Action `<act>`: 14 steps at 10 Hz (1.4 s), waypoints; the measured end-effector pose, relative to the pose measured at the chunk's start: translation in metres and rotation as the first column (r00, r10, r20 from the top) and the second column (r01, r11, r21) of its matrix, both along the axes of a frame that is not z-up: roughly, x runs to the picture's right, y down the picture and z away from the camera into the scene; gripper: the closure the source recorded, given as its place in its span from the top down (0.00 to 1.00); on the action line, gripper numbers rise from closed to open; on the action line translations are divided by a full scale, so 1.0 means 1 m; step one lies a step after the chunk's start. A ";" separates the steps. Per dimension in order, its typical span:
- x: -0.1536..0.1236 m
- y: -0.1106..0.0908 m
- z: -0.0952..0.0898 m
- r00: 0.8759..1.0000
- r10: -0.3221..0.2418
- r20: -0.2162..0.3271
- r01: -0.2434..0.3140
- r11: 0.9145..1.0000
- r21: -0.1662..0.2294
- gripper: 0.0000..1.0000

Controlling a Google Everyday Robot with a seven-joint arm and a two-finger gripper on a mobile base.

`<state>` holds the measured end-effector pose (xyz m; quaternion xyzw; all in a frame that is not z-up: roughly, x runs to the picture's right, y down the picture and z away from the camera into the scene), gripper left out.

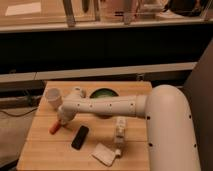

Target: Drag the pepper across the table

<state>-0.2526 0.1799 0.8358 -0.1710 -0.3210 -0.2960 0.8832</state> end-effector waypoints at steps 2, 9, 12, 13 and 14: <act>0.005 -0.003 0.004 1.000 -0.006 -0.010 0.006 1.000 0.006 0.00; 0.022 -0.013 0.008 1.000 -0.018 0.006 0.018 1.000 0.015 0.00; 0.028 -0.017 0.009 1.000 -0.021 -0.012 0.021 0.999 0.035 0.00; 0.029 -0.019 0.009 1.000 -0.023 -0.019 0.024 0.999 0.043 0.00; 0.031 -0.020 0.010 0.999 -0.025 -0.025 0.027 0.998 0.050 0.00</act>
